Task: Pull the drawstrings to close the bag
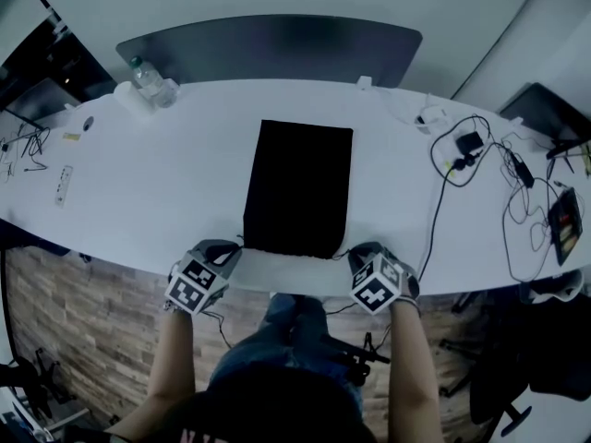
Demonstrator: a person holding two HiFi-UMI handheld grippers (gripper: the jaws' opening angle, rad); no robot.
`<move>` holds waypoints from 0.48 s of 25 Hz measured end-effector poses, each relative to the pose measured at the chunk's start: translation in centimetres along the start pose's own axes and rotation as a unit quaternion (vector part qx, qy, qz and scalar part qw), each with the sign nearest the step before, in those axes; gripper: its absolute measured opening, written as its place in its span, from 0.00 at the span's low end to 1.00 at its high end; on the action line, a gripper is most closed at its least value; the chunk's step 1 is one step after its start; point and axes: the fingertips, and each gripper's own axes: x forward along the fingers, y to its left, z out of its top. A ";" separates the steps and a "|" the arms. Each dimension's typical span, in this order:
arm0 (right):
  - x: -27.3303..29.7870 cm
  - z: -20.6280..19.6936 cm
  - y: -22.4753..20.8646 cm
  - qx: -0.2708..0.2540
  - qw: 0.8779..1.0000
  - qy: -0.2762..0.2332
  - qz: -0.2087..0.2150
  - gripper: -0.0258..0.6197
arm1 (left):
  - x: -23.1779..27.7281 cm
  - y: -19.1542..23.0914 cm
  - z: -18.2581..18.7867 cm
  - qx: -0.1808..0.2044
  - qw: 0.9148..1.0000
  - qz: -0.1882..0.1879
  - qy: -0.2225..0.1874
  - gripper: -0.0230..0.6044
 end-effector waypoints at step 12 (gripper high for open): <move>-0.1 0.6 -0.5 -0.088 0.994 0.036 0.047 0.04 | 0.1 0.1 1.1 0.014 1.000 0.001 -0.008 0.07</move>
